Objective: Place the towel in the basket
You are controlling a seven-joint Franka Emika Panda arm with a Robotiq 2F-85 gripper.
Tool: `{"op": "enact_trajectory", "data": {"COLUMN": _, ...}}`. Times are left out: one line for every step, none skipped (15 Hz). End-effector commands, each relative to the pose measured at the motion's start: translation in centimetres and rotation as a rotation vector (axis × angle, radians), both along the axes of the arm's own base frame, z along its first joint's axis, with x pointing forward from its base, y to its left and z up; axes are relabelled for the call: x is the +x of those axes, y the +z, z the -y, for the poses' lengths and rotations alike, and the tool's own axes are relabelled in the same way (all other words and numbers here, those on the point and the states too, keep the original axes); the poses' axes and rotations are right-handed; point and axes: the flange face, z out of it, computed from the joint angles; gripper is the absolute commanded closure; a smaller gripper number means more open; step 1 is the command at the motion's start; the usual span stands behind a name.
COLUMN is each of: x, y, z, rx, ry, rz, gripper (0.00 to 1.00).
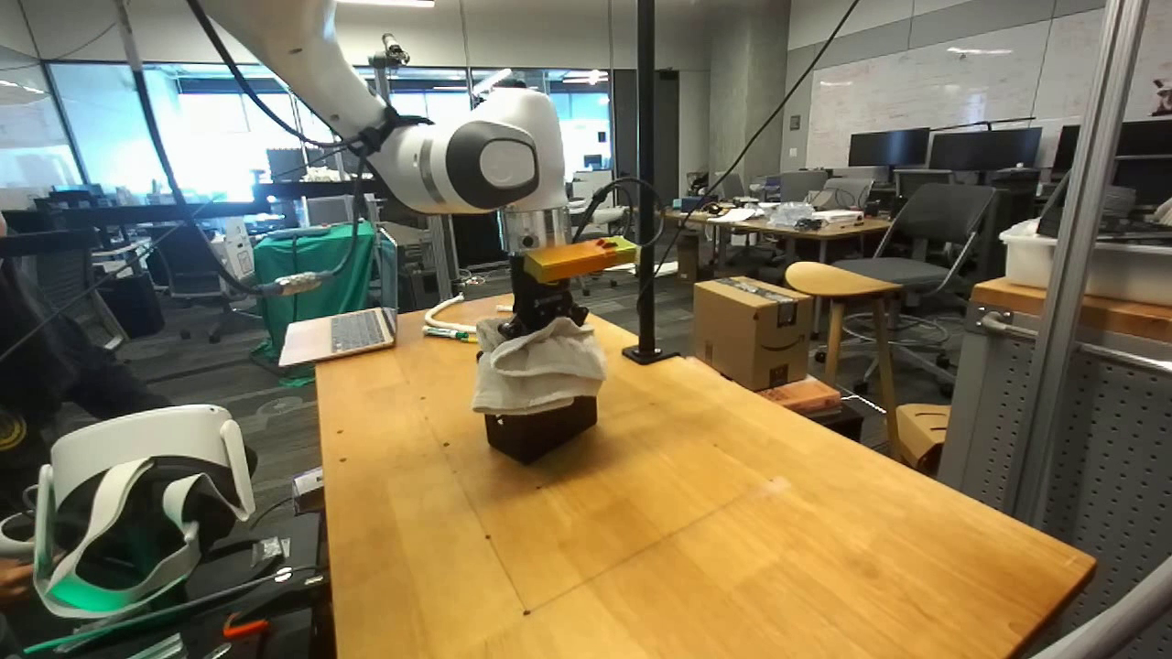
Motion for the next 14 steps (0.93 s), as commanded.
{"op": "enact_trajectory", "data": {"x": 2.2, "y": -3.1, "z": 1.2, "rx": 0.053, "ry": 0.002, "rz": -0.037, "gripper": 0.95}}
{"op": "enact_trajectory", "data": {"x": 2.4, "y": -3.1, "z": 1.3, "rx": 0.062, "ry": 0.0, "rz": -0.04, "gripper": 0.95}}
{"op": "enact_trajectory", "data": {"x": 2.6, "y": -2.8, "z": 1.4, "rx": 0.067, "ry": -0.001, "rz": -0.038, "gripper": 0.95}}
{"op": "enact_trajectory", "data": {"x": 2.7, "y": -2.4, "z": 1.4, "rx": 0.07, "ry": -0.002, "rz": -0.033, "gripper": 0.95}}
{"op": "enact_trajectory", "data": {"x": 2.6, "y": -1.6, "z": 1.3, "rx": 0.062, "ry": -0.003, "rz": -0.022, "gripper": 0.95}}
{"op": "enact_trajectory", "data": {"x": 2.4, "y": -0.7, "z": 1.1, "rx": 0.051, "ry": -0.002, "rz": -0.008, "gripper": 0.95}}
{"op": "enact_trajectory", "data": {"x": 2.1, "y": 0.0, "z": 0.8, "rx": 0.04, "ry": -0.006, "rz": 0.001, "gripper": 0.95}}
{"op": "enact_trajectory", "data": {"x": 1.4, "y": 1.0, "z": 0.4, "rx": 0.018, "ry": -0.006, "rz": 0.018, "gripper": 0.95}}
{"op": "enact_trajectory", "data": {"x": 0.7, "y": 2.0, "z": -0.2, "rx": -0.004, "ry": -0.001, "rz": 0.035, "gripper": 0.94}}
{"op": "enact_trajectory", "data": {"x": 0.1, "y": 2.8, "z": -0.7, "rx": -0.025, "ry": 0.001, "rz": 0.051, "gripper": 0.94}}
{"op": "enact_trajectory", "data": {"x": -0.7, "y": 3.9, "z": -1.4, "rx": -0.049, "ry": 0.0, "rz": 0.073, "gripper": 0.76}}
{"op": "enact_trajectory", "data": {"x": -1.4, "y": 4.8, "z": -2.1, "rx": -0.071, "ry": -0.001, "rz": 0.09, "gripper": 0.69}}
{"op": "enact_trajectory", "data": {"x": -2.2, "y": 6.1, "z": -2.9, "rx": -0.091, "ry": -0.003, "rz": 0.113, "gripper": 0.65}}
{"op": "enact_trajectory", "data": {"x": -3.0, "y": 7.2, "z": -3.7, "rx": -0.112, "ry": -0.009, "rz": 0.134, "gripper": 0.57}}
